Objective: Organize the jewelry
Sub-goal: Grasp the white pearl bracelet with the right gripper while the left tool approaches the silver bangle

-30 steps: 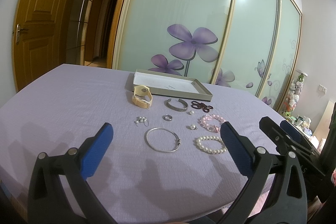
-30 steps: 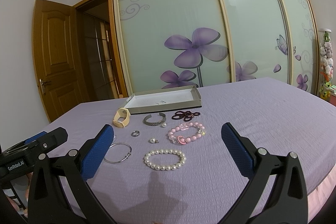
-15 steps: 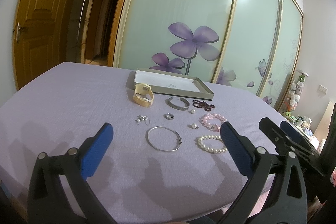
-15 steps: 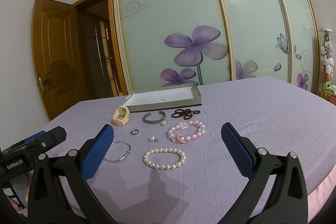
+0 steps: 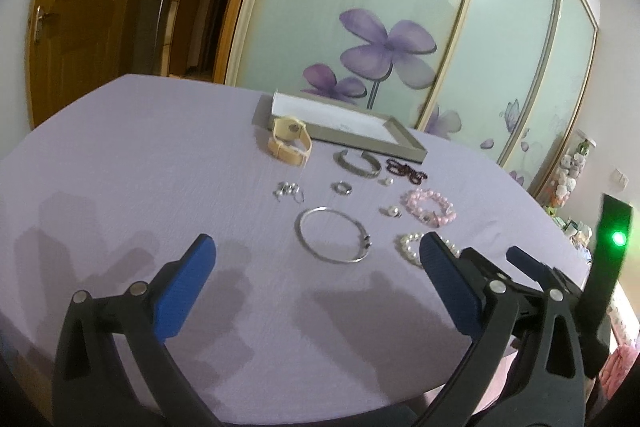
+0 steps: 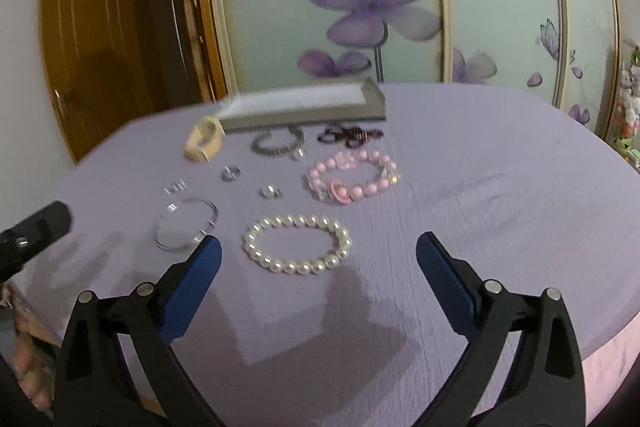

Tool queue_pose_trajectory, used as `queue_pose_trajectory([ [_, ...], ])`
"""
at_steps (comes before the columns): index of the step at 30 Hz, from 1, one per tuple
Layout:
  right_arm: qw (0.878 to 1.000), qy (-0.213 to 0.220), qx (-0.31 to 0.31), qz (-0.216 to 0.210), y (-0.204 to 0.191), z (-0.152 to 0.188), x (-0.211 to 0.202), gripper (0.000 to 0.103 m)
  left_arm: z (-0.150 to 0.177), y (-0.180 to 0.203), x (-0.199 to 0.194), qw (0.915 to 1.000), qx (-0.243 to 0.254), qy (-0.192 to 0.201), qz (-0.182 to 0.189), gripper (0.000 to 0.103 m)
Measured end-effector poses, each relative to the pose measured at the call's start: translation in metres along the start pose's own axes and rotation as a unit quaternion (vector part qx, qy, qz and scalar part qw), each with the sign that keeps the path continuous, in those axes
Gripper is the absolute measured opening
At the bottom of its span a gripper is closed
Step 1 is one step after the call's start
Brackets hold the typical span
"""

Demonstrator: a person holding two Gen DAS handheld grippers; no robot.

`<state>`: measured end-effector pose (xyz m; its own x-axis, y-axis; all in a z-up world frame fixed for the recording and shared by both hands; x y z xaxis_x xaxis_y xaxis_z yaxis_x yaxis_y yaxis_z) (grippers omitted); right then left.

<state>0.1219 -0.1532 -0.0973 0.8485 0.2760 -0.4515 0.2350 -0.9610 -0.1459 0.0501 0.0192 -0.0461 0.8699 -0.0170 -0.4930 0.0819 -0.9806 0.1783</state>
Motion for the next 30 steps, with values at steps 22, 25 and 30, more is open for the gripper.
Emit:
queue_pose_trajectory([
  [22, 0.995, -0.092, -0.022, 0.030, 0.006, -0.006, 0.051, 0.010, -0.001, -0.012, 0.045, 0.9973, 0.009, -0.072, -0.015, 0.101],
  [25, 0.996, -0.090, -0.014, 0.017, 0.010, -0.008, 0.050, 0.010, -0.004, -0.006, 0.054, 0.9963, 0.014, -0.083, -0.017, 0.101],
  [30, 0.999, -0.049, -0.002, -0.009, 0.012, -0.028, 0.031, 0.010, -0.005, 0.003, 0.072, 0.9938, 0.014, -0.109, -0.014, 0.101],
])
Point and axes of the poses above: each gripper's, at about its wrist camera, not at the fingertips, and x roughly the way its jaws point, y to its right, z to its underside, the point moved 4 cm from there along x, roughly the way its jaws point, and after that the axes turned 6 degrees about x, right-handed, at the moved point
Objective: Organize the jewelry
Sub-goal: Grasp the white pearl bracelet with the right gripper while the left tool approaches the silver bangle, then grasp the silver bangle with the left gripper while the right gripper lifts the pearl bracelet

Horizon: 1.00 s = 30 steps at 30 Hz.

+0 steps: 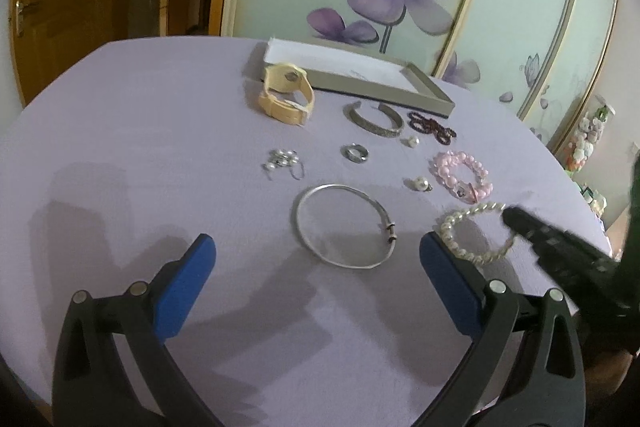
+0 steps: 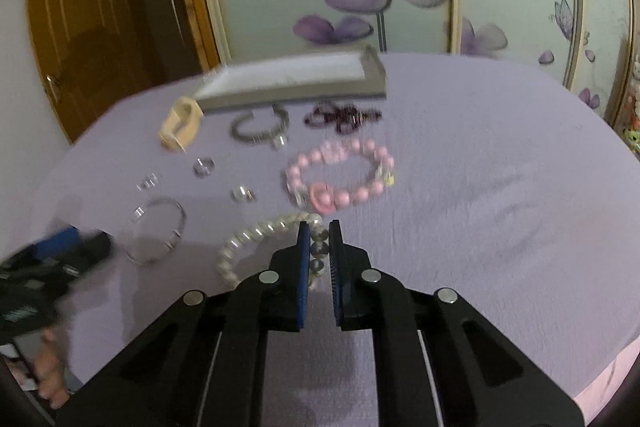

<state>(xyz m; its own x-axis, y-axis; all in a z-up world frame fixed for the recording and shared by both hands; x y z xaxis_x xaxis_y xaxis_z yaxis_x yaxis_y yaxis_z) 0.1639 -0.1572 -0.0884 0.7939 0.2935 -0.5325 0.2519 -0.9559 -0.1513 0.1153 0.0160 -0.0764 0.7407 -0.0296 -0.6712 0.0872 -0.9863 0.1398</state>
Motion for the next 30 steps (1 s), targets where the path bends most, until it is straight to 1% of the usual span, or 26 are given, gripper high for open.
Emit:
queue_pose_trajectory([
  [4, 1.000, 0.025, -0.004, -0.014, -0.002, -0.013, -0.013, 0.010, -0.002, 0.009, 0.012, 0.9998, 0.004, -0.020, -0.003, 0.101],
  [7, 0.999, 0.036, -0.002, -0.022, -0.001, -0.019, -0.018, 0.010, -0.003, 0.015, 0.021, 0.9993, 0.011, -0.034, -0.013, 0.101],
  [12, 0.999, 0.039, 0.005, -0.031, 0.003, -0.023, -0.020, 0.010, -0.005, 0.020, 0.034, 0.9980, 0.018, -0.052, -0.030, 0.101],
  [18, 0.998, 0.033, 0.018, -0.043, 0.007, -0.025, -0.016, 0.010, -0.010, 0.027, 0.046, 0.9947, 0.037, -0.073, -0.061, 0.100],
  [22, 0.998, 0.032, 0.023, -0.051, 0.008, -0.026, -0.016, 0.010, -0.013, 0.034, 0.053, 0.9910, 0.061, -0.079, -0.089, 0.092],
  [24, 0.998, 0.031, 0.025, -0.053, 0.008, -0.026, -0.015, 0.010, -0.015, 0.036, 0.053, 0.9912, 0.062, -0.077, -0.087, 0.086],
  [26, 0.998, 0.028, 0.027, -0.056, 0.009, -0.026, -0.015, 0.010, -0.016, 0.038, 0.053, 0.9913, 0.064, -0.074, -0.088, 0.072],
  [30, 0.997, 0.029, 0.026, -0.059, 0.008, -0.028, -0.016, 0.010, -0.016, 0.039, 0.051, 0.9918, 0.066, -0.070, -0.084, 0.071],
])
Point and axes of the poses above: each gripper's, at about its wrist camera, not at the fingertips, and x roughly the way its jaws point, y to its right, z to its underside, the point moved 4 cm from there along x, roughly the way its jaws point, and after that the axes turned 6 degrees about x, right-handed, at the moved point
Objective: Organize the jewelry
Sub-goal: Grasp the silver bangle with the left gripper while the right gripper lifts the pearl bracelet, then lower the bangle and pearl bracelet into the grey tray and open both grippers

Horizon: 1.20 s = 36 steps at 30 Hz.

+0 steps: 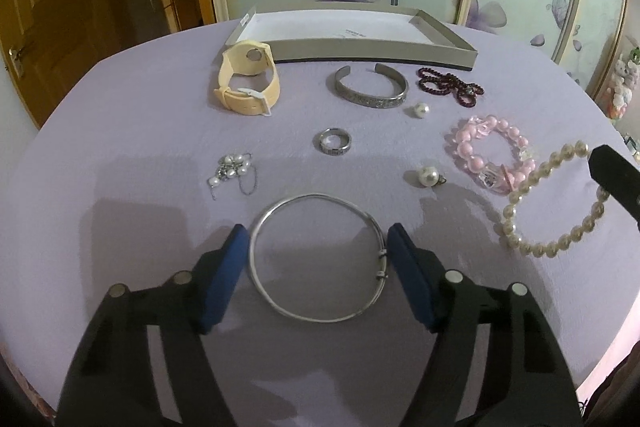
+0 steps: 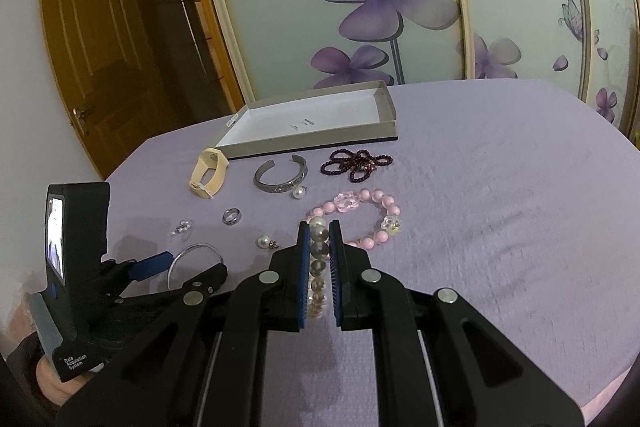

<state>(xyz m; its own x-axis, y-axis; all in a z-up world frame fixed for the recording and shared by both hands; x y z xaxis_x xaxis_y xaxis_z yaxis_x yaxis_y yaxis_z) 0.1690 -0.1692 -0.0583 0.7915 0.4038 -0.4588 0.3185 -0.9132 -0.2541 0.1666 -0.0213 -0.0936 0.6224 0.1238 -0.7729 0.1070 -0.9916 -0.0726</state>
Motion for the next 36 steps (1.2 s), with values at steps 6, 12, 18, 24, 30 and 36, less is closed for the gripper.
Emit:
queue_pose_trajectory([
  [6, 1.000, 0.009, -0.004, -0.008, -0.003, -0.008, -0.004, 0.010, 0.003, -0.007, -0.009, 0.9997, -0.009, 0.002, 0.021, 0.071],
  [12, 0.999, 0.034, -0.026, -0.010, -0.013, -0.029, -0.013, 0.010, -0.009, -0.025, -0.035, 0.9987, -0.023, 0.033, 0.031, 0.071],
  [18, 0.997, 0.060, -0.046, -0.016, -0.024, -0.068, -0.014, 0.010, -0.044, -0.048, -0.068, 0.9951, -0.026, 0.089, 0.034, 0.071],
  [24, 0.995, 0.078, -0.062, -0.006, -0.028, -0.120, 0.001, 0.010, -0.093, -0.068, -0.075, 0.9917, -0.028, 0.117, 0.045, 0.071],
  [30, 0.995, 0.062, -0.077, -0.001, -0.036, -0.169, 0.049, 0.010, -0.146, -0.084, -0.059, 0.9885, -0.029, 0.135, 0.061, 0.071],
  [36, 0.997, 0.020, -0.080, 0.002, -0.042, -0.195, 0.130, 0.010, -0.195, -0.092, -0.010, 0.9887, -0.038, 0.118, 0.084, 0.070],
])
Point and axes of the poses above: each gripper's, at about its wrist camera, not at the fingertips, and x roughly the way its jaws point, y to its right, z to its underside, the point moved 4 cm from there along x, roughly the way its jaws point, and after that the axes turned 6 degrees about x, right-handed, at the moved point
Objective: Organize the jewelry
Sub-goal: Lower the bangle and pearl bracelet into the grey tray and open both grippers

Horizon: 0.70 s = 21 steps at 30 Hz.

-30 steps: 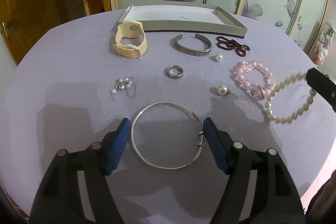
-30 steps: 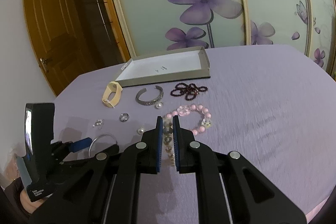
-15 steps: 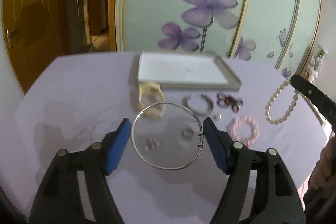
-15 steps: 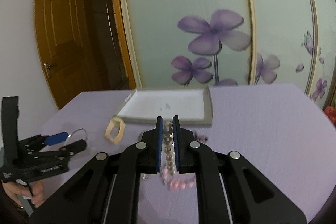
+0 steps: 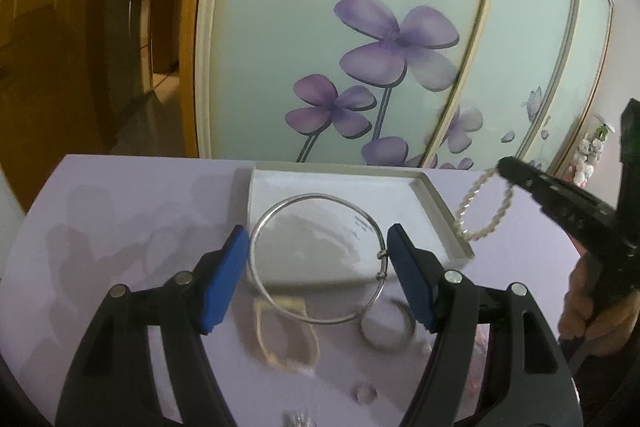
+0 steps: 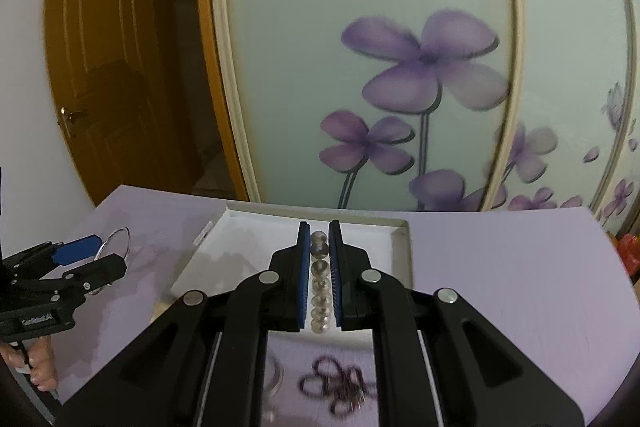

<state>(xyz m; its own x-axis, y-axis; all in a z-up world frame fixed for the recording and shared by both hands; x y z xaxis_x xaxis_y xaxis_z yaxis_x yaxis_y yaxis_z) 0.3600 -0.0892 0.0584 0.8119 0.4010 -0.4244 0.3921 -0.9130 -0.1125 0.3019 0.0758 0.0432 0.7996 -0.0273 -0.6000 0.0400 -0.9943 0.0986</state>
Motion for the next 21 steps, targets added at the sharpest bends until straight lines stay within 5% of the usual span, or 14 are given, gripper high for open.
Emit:
queue_pose_trajectory([
  [11, 0.997, -0.072, 0.028, 0.030, 0.025, 0.004, 0.123, 0.010, -0.023, -0.017, 0.095, 0.9993, 0.017, -0.030, -0.011, 0.071],
  [13, 0.995, -0.085, 0.042, 0.031, 0.032, 0.006, 0.129, 0.018, -0.022, -0.017, 0.105, 0.9991, 0.020, -0.037, -0.011, 0.071],
  [15, 0.994, -0.089, 0.056, 0.028, 0.040, 0.007, 0.129, 0.048, -0.021, -0.015, 0.114, 0.9987, 0.027, -0.042, -0.009, 0.071],
  [21, 0.995, -0.075, 0.047, 0.046, 0.056, 0.013, 0.114, 0.049, -0.020, -0.011, 0.132, 0.9979, 0.034, -0.055, -0.005, 0.071],
])
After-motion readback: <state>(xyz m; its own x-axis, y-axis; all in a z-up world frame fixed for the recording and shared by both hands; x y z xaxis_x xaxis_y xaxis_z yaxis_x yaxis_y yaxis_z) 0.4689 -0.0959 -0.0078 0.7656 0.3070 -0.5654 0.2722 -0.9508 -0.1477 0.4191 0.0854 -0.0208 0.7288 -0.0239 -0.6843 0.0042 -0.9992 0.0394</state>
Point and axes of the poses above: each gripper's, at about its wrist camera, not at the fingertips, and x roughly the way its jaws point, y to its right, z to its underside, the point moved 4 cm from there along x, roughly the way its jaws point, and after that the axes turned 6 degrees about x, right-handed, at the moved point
